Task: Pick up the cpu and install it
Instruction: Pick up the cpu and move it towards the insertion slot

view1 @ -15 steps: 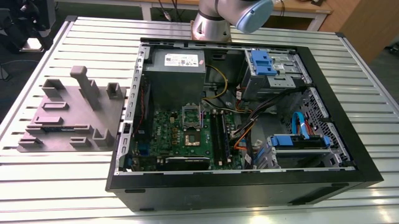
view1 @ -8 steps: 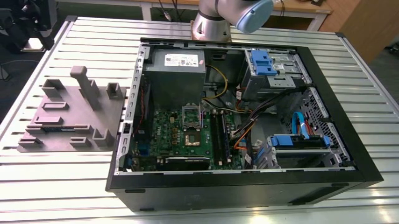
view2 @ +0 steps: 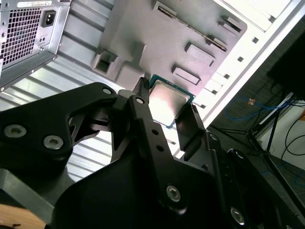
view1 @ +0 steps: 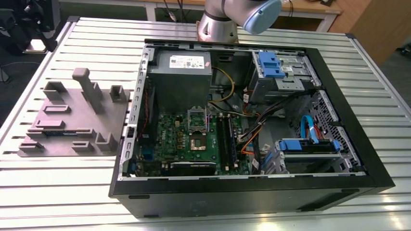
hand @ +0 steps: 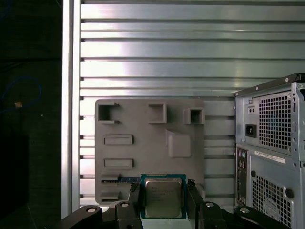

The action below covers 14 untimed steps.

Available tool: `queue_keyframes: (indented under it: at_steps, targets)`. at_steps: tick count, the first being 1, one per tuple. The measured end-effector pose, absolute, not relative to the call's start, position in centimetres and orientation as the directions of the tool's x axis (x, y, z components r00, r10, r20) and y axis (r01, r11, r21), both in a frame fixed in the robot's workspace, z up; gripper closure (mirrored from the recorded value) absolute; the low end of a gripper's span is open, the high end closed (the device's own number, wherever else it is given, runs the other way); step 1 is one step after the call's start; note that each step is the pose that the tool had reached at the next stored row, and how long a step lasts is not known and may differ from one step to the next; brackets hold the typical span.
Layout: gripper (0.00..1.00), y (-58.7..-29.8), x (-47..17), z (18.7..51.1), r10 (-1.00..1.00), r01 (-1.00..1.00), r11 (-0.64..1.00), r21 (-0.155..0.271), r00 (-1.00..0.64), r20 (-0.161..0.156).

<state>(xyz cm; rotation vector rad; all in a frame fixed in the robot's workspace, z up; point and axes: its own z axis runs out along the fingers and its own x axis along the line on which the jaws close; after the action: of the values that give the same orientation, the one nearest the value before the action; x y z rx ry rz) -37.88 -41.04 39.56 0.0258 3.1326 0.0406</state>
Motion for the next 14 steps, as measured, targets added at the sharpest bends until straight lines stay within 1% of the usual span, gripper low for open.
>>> queue_keyframes:
  at_steps: [14]
  targets:
    - [0.53,-41.04,-37.43,39.57,0.017,0.016,1.000,0.026,-1.000,-0.008]
